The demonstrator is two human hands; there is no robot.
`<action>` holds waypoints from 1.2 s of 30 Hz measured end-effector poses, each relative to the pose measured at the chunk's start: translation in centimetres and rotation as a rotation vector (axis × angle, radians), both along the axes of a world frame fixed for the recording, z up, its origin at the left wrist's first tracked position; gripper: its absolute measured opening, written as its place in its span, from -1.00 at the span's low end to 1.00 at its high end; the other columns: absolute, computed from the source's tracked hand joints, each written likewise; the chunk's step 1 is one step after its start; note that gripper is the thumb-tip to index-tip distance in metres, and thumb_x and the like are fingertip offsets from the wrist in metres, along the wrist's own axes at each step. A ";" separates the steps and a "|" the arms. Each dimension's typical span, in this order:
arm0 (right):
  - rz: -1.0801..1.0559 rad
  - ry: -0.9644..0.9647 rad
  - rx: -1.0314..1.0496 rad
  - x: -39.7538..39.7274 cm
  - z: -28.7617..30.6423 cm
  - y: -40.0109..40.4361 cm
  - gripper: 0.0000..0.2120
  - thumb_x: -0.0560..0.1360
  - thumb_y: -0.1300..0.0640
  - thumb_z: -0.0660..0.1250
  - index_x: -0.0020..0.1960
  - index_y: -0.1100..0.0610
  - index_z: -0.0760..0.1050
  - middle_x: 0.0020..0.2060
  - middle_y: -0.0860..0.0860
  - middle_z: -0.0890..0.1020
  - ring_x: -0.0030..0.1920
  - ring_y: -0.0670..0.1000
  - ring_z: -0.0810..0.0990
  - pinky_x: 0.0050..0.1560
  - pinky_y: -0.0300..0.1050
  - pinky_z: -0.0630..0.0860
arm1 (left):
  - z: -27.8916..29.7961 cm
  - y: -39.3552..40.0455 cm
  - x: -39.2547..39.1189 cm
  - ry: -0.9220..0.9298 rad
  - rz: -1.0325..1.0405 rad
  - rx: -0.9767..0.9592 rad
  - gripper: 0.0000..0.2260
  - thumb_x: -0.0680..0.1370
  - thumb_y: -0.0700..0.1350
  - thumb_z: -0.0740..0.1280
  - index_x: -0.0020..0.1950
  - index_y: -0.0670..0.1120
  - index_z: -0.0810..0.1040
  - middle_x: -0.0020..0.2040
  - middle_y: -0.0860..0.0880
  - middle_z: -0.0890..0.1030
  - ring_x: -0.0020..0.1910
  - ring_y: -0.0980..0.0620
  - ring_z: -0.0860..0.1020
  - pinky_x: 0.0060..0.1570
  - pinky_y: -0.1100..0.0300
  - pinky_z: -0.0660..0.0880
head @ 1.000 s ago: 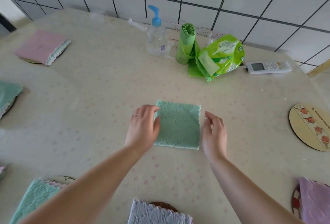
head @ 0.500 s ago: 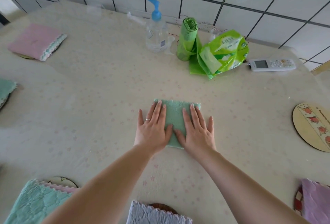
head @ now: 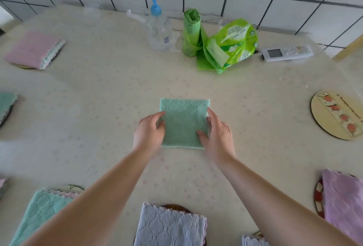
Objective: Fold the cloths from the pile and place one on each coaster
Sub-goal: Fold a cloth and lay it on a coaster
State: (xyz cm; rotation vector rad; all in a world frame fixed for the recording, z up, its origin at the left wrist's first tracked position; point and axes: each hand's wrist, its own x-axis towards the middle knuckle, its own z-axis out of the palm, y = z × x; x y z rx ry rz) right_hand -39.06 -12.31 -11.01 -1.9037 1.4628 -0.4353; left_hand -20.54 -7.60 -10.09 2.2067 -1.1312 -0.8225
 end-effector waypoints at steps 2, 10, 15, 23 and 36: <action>-0.049 -0.137 0.112 0.3 0.4 -0.1 -0.29 0.47 0.22 0.32 0.50 -0.05 0.06 0.20 -0.02 0.52 0.17 0.05 0.52 0.20 0.00 0.45 | 0.6 -0.7 0.0 0.205 0.134 -0.028 -0.72 0.55 -0.20 0.22 0.21 -0.01 0.56 0.17 0.00 0.59 0.20 0.02 0.52 0.18 0.14 0.43; -0.462 -0.617 0.500 -2.2 2.7 0.6 -0.51 0.49 0.25 0.30 0.37 -0.01 0.31 -0.02 -0.12 0.53 -0.07 -0.12 0.56 -0.16 -0.24 0.50 | 2.2 0.6 -3.7 0.515 0.285 -0.108 -0.71 0.52 -0.31 0.23 -0.01 0.09 0.57 0.10 -0.04 0.60 0.02 0.00 0.58 -0.03 0.13 0.50; -0.583 -0.767 0.709 -9.1 3.6 1.8 -0.81 0.49 0.30 0.29 0.02 0.06 0.46 -0.10 0.01 0.64 -0.23 0.04 0.59 -0.27 -0.09 0.49 | 2.8 0.9 -9.7 0.622 0.238 -0.091 -0.69 0.52 -0.34 0.22 -0.03 0.06 0.59 0.13 -0.08 0.61 0.11 -0.05 0.57 0.17 0.01 0.50; -0.717 -1.011 0.742 -23.6 4.9 1.2 -0.82 0.49 0.36 0.29 -0.12 0.11 0.36 -0.16 0.15 0.61 -0.22 0.12 0.61 -0.05 0.10 0.53 | 4.3 -2.0 -22.8 0.790 0.110 -0.040 -0.70 0.52 -0.40 0.18 -0.05 -0.03 0.57 -0.05 -0.09 0.60 -0.13 0.01 0.56 -0.12 0.17 0.44; -0.729 -0.599 0.352 -35.5 4.7 -8.3 -0.70 0.54 0.28 0.23 0.12 -0.03 0.58 0.03 -0.05 0.57 -0.08 -0.01 0.54 0.02 -0.07 0.55 | 3.9 -12.4 -35.0 0.818 -0.032 0.027 -0.71 0.54 -0.38 0.19 0.06 -0.04 0.56 0.00 -0.05 0.59 -0.04 0.00 0.58 0.04 0.11 0.54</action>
